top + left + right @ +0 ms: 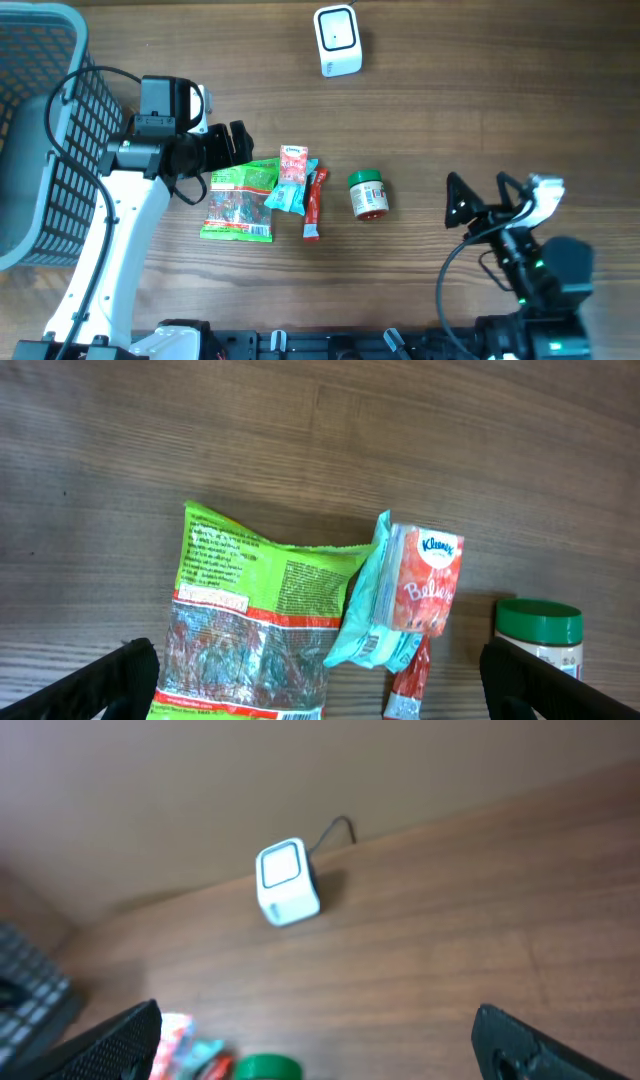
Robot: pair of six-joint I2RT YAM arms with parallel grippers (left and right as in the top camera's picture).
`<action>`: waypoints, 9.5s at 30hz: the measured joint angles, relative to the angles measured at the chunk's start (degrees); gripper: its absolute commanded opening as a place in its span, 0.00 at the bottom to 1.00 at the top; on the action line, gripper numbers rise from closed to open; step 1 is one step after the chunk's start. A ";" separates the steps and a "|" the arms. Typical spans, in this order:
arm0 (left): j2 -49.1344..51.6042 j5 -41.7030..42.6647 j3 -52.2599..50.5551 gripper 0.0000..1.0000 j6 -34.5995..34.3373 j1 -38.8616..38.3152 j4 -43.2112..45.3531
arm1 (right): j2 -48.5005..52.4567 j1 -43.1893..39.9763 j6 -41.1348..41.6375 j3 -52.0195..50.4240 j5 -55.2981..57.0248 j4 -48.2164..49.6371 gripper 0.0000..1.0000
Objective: Scan the item barcode
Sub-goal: 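Hold the left gripper still and raise the right arm from rest, then move the right gripper over the green-lidded jar, then lower the right gripper and grasp the green-lidded jar, then lift the jar and carry it right with the right gripper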
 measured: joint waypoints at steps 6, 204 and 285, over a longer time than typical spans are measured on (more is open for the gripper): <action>0.00 0.04 0.00 1.00 0.00 0.00 -0.04 | 14.69 0.00 -1.73 23.61 -3.72 -23.82 1.00; 0.00 0.02 0.00 1.00 0.00 0.00 -0.15 | 84.00 33.24 4.50 57.44 19.71 -39.67 0.53; 0.00 0.02 0.00 1.00 -0.02 0.00 -0.17 | 51.63 33.44 -6.05 11.32 29.11 8.48 0.99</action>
